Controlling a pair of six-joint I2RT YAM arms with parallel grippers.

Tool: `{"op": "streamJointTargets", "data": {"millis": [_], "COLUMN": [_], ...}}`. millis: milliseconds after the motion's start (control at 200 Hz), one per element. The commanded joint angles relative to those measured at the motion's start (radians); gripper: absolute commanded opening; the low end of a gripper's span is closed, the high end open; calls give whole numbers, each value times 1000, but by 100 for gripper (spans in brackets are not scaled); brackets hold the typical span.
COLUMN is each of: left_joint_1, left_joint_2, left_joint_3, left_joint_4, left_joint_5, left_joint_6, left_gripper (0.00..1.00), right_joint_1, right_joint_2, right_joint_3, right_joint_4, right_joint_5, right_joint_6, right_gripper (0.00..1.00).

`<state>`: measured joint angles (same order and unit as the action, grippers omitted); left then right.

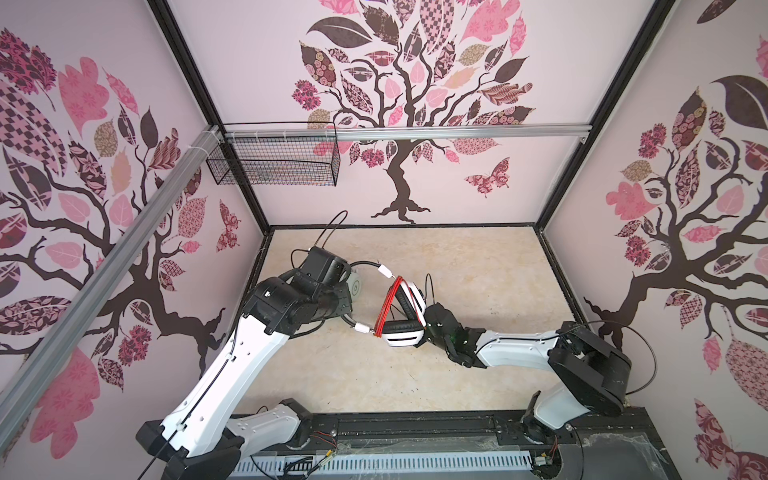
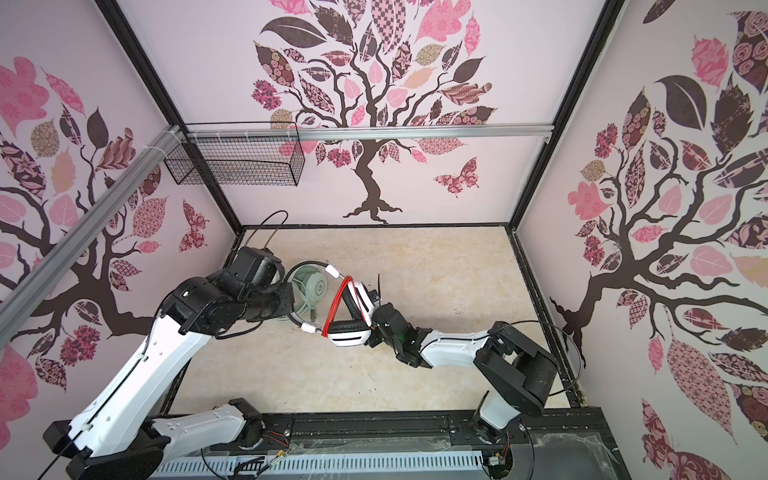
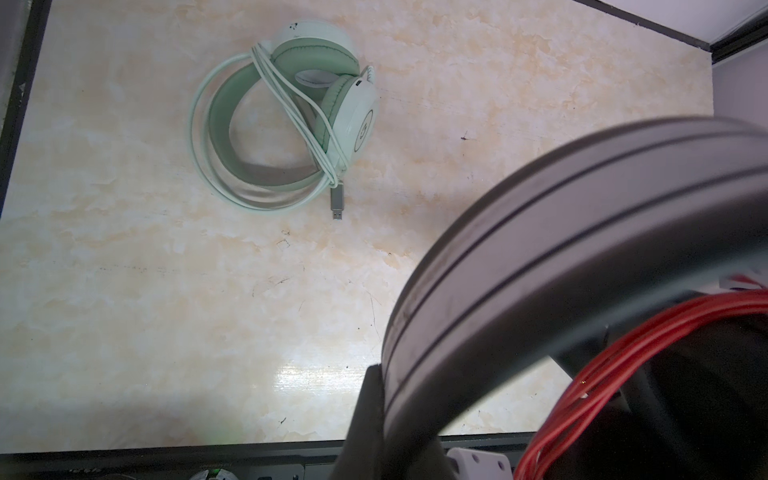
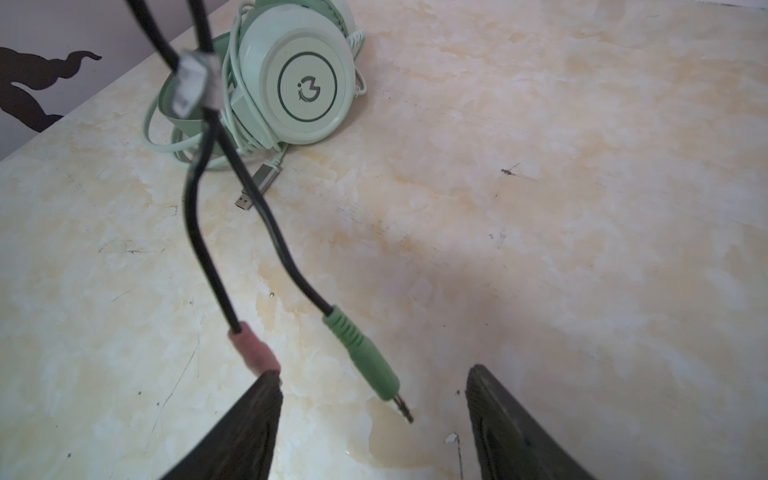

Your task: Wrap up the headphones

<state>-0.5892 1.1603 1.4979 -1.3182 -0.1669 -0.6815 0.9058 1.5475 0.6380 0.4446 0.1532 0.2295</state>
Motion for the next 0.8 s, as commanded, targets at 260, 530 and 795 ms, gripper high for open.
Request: {"op": "streamJointTargets", "data": {"millis": [260, 530, 795], "left_joint_1": [-2, -2, 5], "left_joint_2": [63, 163, 293], "left_joint_3": [105, 269, 529], "left_joint_4": [12, -99, -326], "left_joint_5": [9, 6, -15], "left_joint_6": [-133, -240, -393], "left_gripper": [0, 0, 0], "right_joint_1": [-12, 149, 160], "right_joint_2": [-385, -425, -215], "right_joint_3": [-231, -333, -336], "right_joint_4": [65, 330, 630], "right_joint_5": [156, 458, 418], "right_joint_6": [-172, -405, -627], "right_gripper": [72, 70, 71]}}
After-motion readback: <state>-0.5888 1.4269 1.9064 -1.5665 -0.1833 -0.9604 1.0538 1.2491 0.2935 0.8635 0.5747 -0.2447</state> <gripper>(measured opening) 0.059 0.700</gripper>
